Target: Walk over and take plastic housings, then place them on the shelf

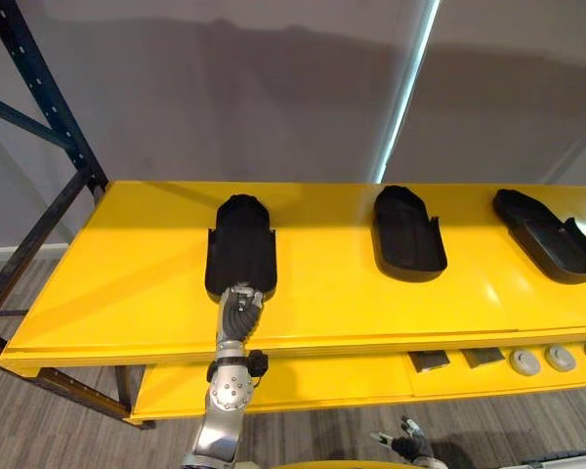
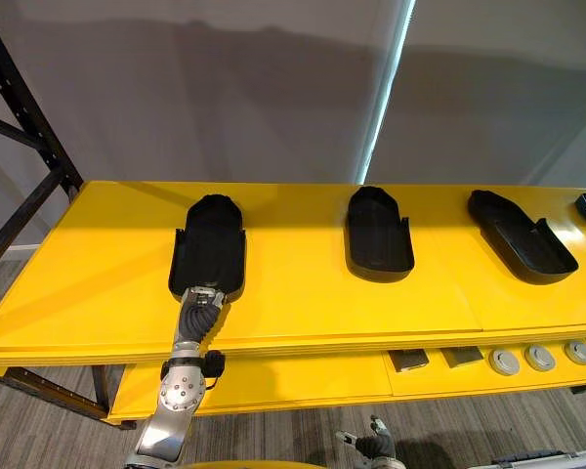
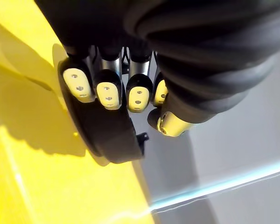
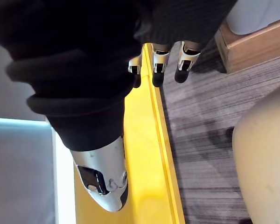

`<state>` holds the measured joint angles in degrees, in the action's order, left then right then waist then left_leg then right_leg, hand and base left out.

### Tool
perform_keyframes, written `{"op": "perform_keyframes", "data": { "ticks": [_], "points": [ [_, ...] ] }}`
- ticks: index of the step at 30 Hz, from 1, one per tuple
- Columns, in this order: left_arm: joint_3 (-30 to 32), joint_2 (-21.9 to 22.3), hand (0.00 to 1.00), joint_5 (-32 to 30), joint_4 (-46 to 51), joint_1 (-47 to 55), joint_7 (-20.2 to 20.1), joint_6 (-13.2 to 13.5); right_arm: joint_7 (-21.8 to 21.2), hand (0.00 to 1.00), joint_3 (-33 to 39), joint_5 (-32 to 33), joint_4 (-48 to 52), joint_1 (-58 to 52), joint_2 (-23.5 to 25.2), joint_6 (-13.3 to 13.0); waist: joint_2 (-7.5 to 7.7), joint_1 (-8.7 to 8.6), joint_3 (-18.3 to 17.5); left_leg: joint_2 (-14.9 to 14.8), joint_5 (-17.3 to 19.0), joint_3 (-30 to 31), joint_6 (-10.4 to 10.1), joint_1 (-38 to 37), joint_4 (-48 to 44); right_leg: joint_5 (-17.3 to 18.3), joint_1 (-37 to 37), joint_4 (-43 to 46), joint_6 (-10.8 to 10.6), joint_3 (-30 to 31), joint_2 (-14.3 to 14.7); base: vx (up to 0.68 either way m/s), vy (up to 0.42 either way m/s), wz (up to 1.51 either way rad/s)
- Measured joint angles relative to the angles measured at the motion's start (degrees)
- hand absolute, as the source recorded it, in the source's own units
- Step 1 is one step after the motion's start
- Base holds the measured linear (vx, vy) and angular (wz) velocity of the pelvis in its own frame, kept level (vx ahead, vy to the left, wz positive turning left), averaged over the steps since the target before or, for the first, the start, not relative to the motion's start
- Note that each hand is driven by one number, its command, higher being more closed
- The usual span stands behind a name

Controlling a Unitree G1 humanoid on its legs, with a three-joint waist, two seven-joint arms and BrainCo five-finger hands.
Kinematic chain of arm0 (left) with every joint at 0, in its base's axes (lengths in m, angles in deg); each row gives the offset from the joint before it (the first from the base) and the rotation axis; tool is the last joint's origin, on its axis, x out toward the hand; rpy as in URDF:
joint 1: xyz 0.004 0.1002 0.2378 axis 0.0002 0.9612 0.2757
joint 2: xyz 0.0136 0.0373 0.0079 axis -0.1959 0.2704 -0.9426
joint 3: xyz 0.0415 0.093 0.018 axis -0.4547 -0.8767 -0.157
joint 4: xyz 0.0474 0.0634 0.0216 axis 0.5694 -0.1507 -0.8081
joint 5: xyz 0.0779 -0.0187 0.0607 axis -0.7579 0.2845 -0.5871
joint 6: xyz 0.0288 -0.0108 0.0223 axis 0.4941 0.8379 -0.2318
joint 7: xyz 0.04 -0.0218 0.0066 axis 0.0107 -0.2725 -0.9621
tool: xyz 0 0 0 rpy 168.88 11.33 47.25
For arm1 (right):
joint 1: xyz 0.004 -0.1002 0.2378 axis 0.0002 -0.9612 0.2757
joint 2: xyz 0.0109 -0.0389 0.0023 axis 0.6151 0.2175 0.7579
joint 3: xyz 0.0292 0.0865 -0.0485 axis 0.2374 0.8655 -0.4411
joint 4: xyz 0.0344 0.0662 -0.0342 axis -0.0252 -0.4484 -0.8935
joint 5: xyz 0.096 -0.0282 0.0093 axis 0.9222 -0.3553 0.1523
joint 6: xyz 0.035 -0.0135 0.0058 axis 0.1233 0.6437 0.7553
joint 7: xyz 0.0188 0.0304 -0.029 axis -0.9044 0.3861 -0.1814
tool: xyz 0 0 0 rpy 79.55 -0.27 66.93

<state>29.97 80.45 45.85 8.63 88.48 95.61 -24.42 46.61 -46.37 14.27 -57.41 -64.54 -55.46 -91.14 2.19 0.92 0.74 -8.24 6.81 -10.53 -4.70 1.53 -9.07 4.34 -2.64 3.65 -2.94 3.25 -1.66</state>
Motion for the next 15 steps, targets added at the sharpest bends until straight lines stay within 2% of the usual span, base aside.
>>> {"op": "perform_keyframes", "data": {
  "ticks": [8,15],
  "points": [
    [1.1,-1.3,1.00,0.0,-5.8,-4.3,0.6,-0.9,0.0,0.00,0.2,-0.1,-0.2,-0.2,0.1,0.1,0.42,-0.08,-0.5,1.3,-5.3,-0.5,0.0,-3.2,8.2,-0.1,1.0,-0.1,-0.1,-0.2,-0.4,0.00,-0.005,0.02],
    [2.9,-2.5,1.00,-0.1,-9.8,-8.6,2.4,-1.2,0.0,0.00,0.4,-0.1,-2.0,0.9,-0.2,0.1,0.50,-0.37,-0.7,2.3,-7.6,-0.4,0.1,-5.3,13.5,-0.5,1.2,-1.7,-0.2,-0.1,-0.3,0.00,-0.002,-0.03]
  ]
}}
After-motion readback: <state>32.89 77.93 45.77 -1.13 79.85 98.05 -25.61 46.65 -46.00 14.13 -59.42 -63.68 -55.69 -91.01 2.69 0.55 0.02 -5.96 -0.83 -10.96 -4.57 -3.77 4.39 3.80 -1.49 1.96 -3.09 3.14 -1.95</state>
